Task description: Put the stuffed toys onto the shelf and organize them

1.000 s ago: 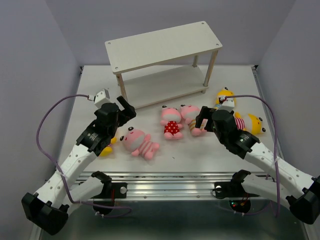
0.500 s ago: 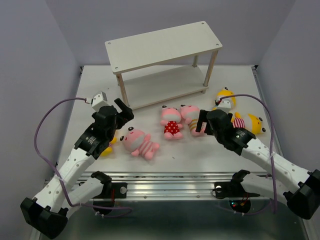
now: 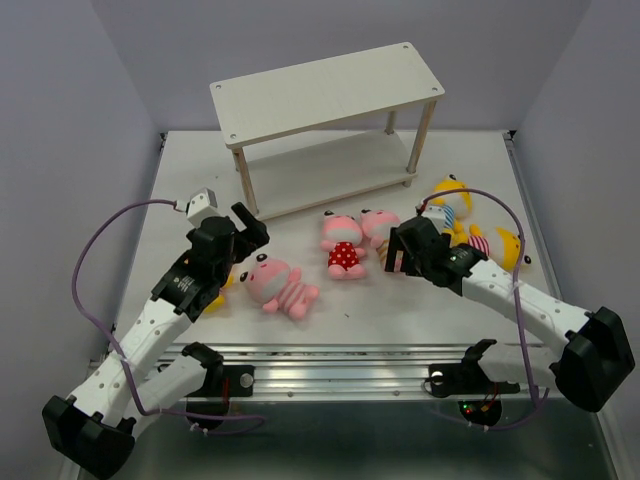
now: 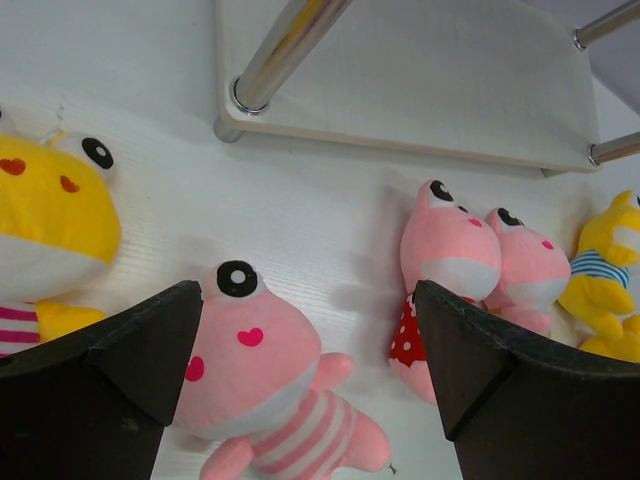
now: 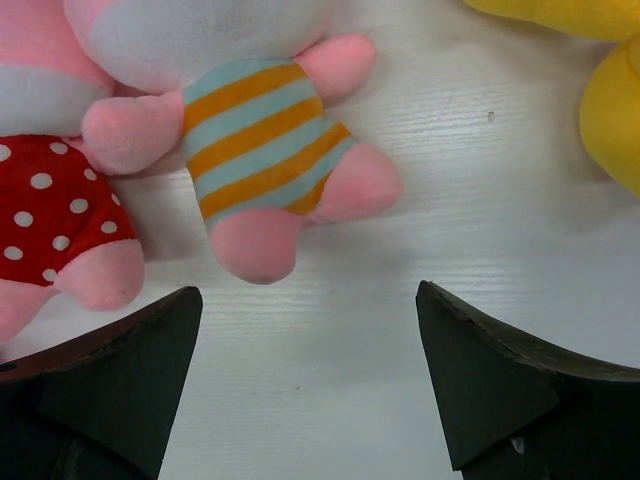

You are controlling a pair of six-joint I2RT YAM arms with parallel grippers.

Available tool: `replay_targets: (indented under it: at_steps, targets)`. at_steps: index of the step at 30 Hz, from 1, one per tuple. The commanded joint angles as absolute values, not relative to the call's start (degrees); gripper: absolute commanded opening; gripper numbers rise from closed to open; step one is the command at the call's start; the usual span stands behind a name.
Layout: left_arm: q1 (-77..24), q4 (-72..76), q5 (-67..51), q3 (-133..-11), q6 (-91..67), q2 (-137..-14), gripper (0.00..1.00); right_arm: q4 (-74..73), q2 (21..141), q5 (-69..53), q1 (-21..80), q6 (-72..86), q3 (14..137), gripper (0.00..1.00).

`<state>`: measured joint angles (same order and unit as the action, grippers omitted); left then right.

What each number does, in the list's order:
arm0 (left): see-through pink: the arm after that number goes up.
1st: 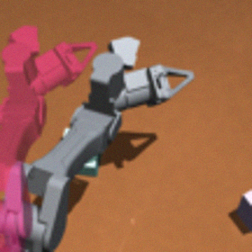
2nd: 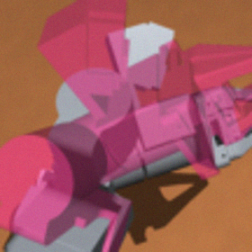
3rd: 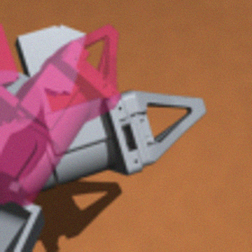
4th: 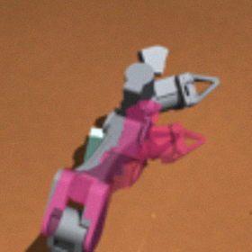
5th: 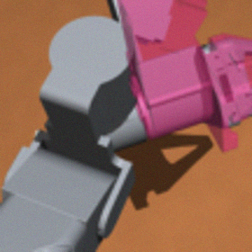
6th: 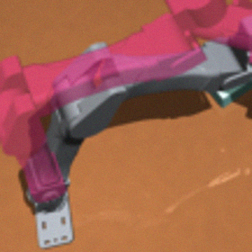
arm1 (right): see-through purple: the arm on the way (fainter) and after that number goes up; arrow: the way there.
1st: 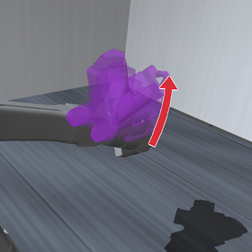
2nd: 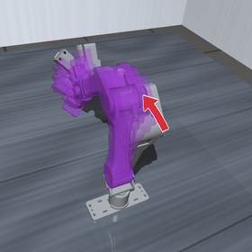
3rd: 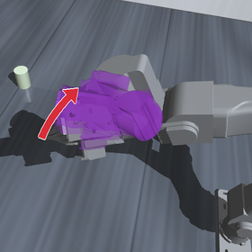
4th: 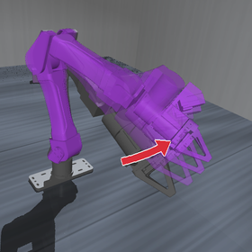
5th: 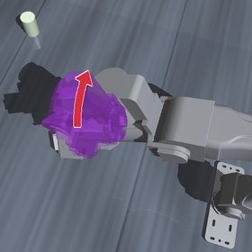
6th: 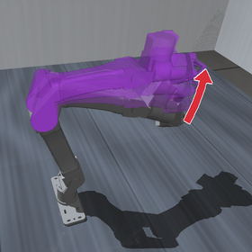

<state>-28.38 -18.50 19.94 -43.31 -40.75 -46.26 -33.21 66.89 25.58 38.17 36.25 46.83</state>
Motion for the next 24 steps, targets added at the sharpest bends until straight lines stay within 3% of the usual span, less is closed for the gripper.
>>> replay_targets:
  at_steps: [1, 10, 15, 16, 24]
  targets:
    - [-28.04, -16.08, 20.04, -43.07, -39.73, -45.7, 0.99, -27.16, 68.02, 23.21, 37.27, 35.33, 47.37, 0.91]
    - [-28.12, -16.17, 19.95, -42.8, -39.99, -45.53, 0.99, -22.33, 75.22, 18.99, 35.68, 33.57, 48.51, 0.79]
    - [-28.04, -16.35, 20.04, -42.71, -40.08, -45.7, 0.99, -21.88, 76.9, 18.02, 35.68, 33.66, 48.69, 0.57]
    - [-28.04, -16.43, 20.04, -42.71, -40.08, -45.7, 0.99, -21.88, 76.99, 17.93, 35.68, 33.75, 48.52, 0.49]
    - [-28.04, -15.73, 19.86, -41.92, -40.25, -45.61, 0.99, -21.97, 75.94, 18.1, 35.68, 31.65, 49.21, 0.15]
